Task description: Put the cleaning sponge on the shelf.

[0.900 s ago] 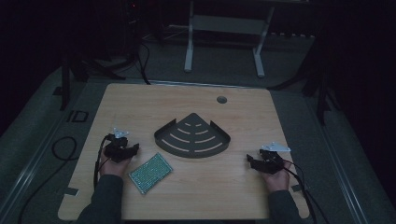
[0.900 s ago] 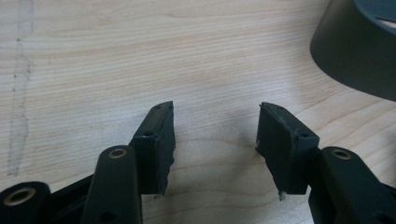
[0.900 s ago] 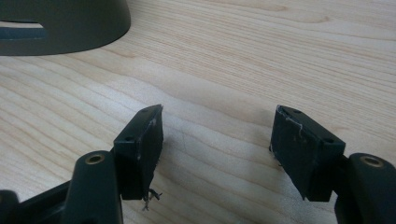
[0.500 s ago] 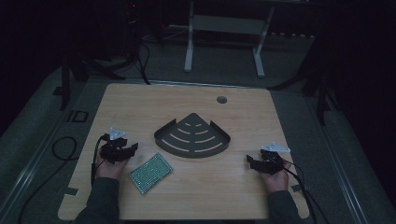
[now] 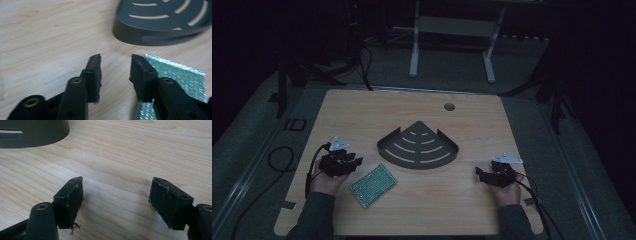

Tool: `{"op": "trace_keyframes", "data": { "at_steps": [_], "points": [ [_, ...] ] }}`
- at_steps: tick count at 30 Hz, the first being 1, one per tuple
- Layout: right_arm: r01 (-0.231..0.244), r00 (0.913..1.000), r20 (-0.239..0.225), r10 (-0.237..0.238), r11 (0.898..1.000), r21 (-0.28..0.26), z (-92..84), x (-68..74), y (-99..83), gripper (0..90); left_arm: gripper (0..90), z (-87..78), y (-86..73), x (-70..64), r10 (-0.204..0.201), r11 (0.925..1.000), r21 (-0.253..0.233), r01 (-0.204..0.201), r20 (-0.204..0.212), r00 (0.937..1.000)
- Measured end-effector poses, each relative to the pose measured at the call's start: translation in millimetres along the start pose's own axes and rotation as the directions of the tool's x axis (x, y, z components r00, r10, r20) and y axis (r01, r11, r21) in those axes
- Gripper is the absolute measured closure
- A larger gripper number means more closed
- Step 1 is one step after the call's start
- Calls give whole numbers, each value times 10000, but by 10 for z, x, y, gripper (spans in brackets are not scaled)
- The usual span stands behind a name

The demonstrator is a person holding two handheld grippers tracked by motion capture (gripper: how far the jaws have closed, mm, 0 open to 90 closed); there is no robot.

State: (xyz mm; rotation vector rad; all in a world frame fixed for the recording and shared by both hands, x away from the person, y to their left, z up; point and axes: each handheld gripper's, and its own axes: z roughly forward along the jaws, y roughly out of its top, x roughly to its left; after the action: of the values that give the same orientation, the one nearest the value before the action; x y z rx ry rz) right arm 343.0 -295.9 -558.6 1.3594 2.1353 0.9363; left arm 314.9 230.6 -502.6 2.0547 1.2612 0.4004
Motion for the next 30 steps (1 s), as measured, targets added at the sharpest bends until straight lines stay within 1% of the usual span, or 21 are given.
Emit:
{"op": "trace_keyframes", "data": {
  "at_steps": [4, 7, 9, 12, 14, 17, 20, 24, 26, 28, 30],
  "points": [
    [-8, 10000, 0, 8, 10000, 6, 0, 0, 0, 265, 713, 4, 32, -37, 232, 9994, 238, -242, 433, 9988],
    [-6, 10000, -1, 6, 10000, -3, 0, 0, 0, 265, 744, 21, 59, -90, 546, 9973, 456, -581, 735, 9958],
    [-13, 10000, 3, 13, 10000, -3, 0, 1, 0, 265, 780, 38, 68, -120, 675, 9956, 593, -729, 892, 9937],
    [-22, 10000, 5, 22, 10000, -6, 0, 2, 0, 265, 854, 58, 72, -164, 965, 9904, 894, -1058, 1017, 9901],
    [-14, 10000, 7, 14, 10000, -3, 0, 1, 0, 265, 895, 79, 65, -197, 1060, 9867, 1125, -1171, 1003, 9893],
    [-13, 10000, 9, 13, 10000, 3, -1, 1, 0, 265, 899, 97, 49, -233, 1178, 9827, 1301, -1316, 1089, 9870],
    [-5, 10000, 7, 5, 10000, -1, -1, 0, -1, 265, 899, 106, 38, -268, 1237, 9816, 1304, -1392, 1206, 9850],
    [-10, 10000, 9, 10, 10000, -2, -1, 1, -1, 265, 899, 137, 33, -314, 1341, 9780, 1425, -1527, 1320, 9821],
    [-10, 10000, 9, 10, 10000, 1, -1, 1, -1, 265, 898, 159, 27, -346, 1417, 9747, 1537, -1621, 1356, 9806],
    [-8, 10000, 10, 8, 10000, 9, -2, 1, 0, 265, 899, 177, 12, -380, 1448, 9732, 1583, -1671, 1431, 9791],
    [-13, 10000, 11, 13, 10000, 8, -1, 1, 0, 265, 899, 194, -4, -410, 1534, 9689, 1723, -1778, 1458, 9773]
  ]
}}
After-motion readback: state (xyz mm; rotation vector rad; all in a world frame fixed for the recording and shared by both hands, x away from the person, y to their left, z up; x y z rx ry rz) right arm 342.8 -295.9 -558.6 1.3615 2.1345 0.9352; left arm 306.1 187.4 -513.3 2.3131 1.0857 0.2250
